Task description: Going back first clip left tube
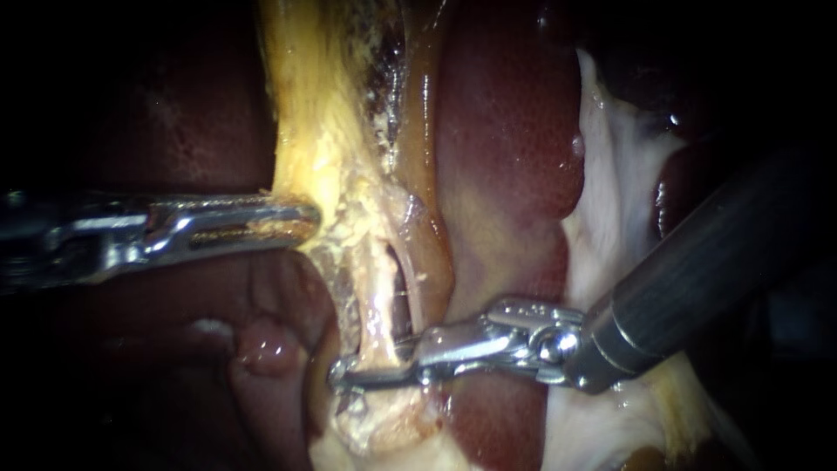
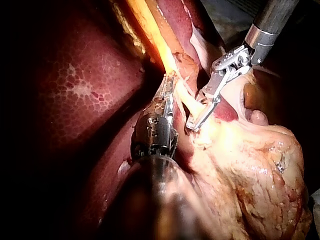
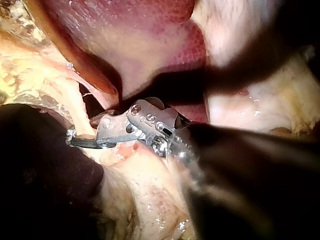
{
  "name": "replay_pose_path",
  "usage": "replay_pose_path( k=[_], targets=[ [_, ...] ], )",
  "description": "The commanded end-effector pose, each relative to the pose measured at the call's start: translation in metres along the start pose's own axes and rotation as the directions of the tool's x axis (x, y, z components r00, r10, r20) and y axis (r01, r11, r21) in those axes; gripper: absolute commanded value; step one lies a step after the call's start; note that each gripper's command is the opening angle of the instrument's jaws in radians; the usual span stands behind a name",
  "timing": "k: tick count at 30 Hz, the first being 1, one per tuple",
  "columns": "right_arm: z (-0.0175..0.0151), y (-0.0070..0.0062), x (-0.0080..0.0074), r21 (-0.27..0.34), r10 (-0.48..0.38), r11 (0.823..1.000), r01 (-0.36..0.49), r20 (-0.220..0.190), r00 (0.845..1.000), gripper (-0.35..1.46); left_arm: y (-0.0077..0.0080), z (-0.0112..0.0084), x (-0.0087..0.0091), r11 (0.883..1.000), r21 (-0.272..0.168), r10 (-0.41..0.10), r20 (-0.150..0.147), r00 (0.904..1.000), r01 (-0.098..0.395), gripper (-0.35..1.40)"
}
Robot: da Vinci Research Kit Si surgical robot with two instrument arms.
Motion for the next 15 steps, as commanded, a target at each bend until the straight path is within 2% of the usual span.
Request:
replay_pose_path(
  k=[1,5,6,8,9,12,15],
  targets=[
    [0.0000,0.0000,0.0000,-0.001,0.000,1.000,0.000,-0.001,1.000,-0.35,0.0000,0.0000,0.0000,1.000,-0.001,0.000,0.001,1.0000,0.000,-0.35],
    [-0.0002,0.0001,-0.0001,-0.002,-0.001,1.000,0.001,-0.002,1.000,-0.35,0.0001,0.0000,0.0000,1.000,-0.001,0.000,0.001,1.0000,0.000,-0.35],
    [-0.0003,0.0001,-0.0001,-0.002,0.000,1.000,0.000,-0.002,1.000,-0.26,0.0001,0.0000,0.0000,1.000,-0.001,0.000,0.001,1.0000,0.000,-0.35],
    [-0.0004,0.0001,-0.0001,-0.011,0.000,1.000,0.000,-0.006,1.000,0.11,0.0001,0.0001,0.0000,1.000,-0.001,0.000,0.001,1.0000,0.000,-0.35],
    [-0.0005,0.0001,0.0000,-0.033,0.006,0.999,-0.007,-0.025,1.000,0.33,0.0001,0.0001,0.0000,1.000,-0.001,0.000,0.001,1.0000,0.000,-0.35],
    [-0.0009,0.0001,0.0006,-0.061,-0.057,0.997,0.054,-0.057,0.997,0.48,0.0001,0.0001,-0.0001,1.000,-0.001,0.000,0.001,1.0000,0.000,-0.35],
    [-0.0016,-0.0002,0.0015,-0.094,-0.138,0.987,0.129,-0.101,0.985,0.56,0.0001,0.0001,-0.0001,1.000,-0.001,0.000,0.001,1.0000,0.000,-0.35]
  ],
)
